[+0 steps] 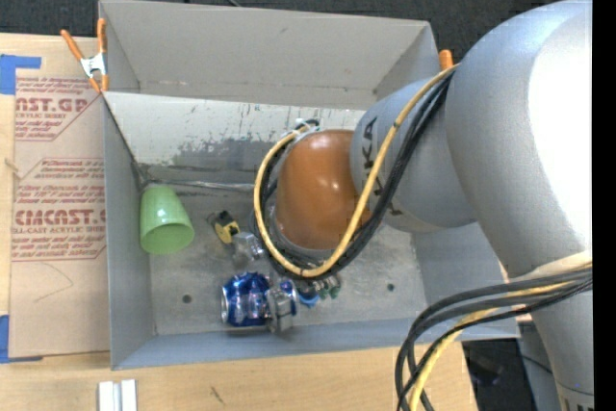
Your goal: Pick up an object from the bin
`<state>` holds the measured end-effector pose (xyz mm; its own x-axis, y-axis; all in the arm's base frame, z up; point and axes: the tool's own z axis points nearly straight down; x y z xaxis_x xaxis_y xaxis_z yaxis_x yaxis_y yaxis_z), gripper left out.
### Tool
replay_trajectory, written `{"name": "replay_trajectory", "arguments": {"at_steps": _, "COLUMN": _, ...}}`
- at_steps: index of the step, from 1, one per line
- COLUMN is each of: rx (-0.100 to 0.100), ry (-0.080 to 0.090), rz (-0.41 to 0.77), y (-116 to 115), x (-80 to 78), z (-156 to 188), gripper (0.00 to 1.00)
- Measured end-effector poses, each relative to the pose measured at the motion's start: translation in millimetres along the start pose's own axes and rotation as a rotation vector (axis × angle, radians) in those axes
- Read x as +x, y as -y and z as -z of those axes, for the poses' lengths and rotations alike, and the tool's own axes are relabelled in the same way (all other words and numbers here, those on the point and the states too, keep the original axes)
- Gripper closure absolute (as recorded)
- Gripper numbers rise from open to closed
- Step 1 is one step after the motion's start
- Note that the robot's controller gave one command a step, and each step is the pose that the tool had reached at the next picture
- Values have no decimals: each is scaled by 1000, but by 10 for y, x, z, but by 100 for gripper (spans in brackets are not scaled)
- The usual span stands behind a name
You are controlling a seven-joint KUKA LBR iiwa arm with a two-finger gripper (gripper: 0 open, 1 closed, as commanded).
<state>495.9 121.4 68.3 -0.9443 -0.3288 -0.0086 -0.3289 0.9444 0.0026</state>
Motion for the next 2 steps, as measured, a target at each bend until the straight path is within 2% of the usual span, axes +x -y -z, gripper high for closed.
{"name": "replay_trajectory", "arguments": {"at_steps": 1, "rx": -1, "ry": 1, "rz": -1, "y": -2, "x": -3, "z": -1, "gripper": 0}}
{"name": "replay_trajectory", "arguments": {"at_steps": 2, "rx": -2, "ry": -1, "rz": -1, "y": -9, "x": -1, "z": 6, "gripper": 100}}
